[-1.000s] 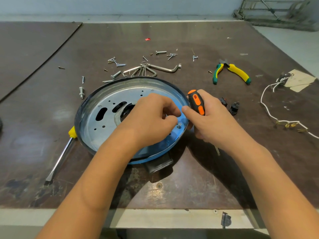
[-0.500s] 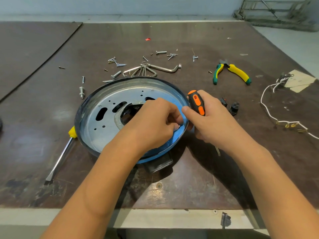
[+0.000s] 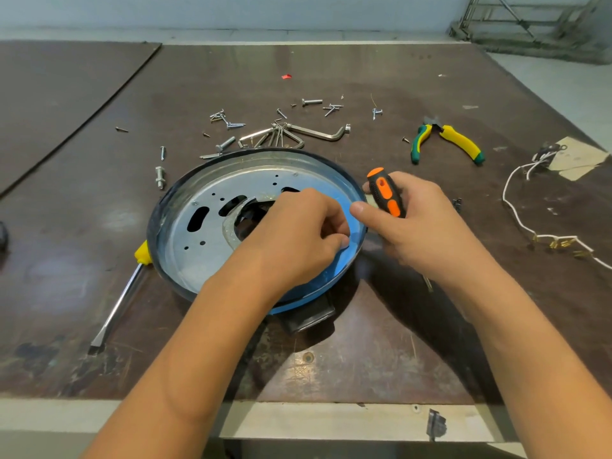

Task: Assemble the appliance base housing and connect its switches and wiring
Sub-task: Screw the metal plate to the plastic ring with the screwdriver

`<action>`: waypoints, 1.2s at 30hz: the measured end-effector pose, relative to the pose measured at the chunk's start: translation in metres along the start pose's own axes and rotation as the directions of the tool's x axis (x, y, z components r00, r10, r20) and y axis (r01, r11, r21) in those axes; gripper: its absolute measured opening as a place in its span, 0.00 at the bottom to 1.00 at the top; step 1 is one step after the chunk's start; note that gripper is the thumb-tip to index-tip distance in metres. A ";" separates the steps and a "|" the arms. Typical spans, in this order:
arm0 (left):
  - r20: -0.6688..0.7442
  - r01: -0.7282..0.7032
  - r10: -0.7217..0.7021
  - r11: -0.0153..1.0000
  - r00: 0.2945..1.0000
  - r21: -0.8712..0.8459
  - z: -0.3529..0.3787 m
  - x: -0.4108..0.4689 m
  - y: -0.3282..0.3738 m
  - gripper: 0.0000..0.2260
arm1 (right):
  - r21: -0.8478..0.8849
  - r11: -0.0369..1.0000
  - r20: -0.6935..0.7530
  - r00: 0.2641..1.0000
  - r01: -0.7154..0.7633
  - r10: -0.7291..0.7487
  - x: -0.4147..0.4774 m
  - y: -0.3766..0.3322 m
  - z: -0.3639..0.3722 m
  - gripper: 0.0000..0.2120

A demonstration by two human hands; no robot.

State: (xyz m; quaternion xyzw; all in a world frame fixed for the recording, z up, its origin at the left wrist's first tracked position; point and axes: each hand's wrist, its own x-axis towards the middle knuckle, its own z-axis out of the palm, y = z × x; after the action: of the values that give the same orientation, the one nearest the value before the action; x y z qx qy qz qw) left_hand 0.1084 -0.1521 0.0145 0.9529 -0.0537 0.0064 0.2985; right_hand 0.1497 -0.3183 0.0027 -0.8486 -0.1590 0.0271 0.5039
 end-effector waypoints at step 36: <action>0.099 0.035 -0.032 0.999 0.995 -0.029 -0.007 -0.004 -0.008 0.09 | 0.772 0.600 -0.097 0.972 0.209 -0.213 0.004 -0.025 0.012 0.06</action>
State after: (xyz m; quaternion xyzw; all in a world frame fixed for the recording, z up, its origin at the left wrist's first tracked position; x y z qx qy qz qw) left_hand 0.1055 -0.1415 0.0155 0.9481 -0.0526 -0.0466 0.3101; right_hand 0.1447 -0.2962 0.0192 -0.5228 -0.2320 0.0356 0.8195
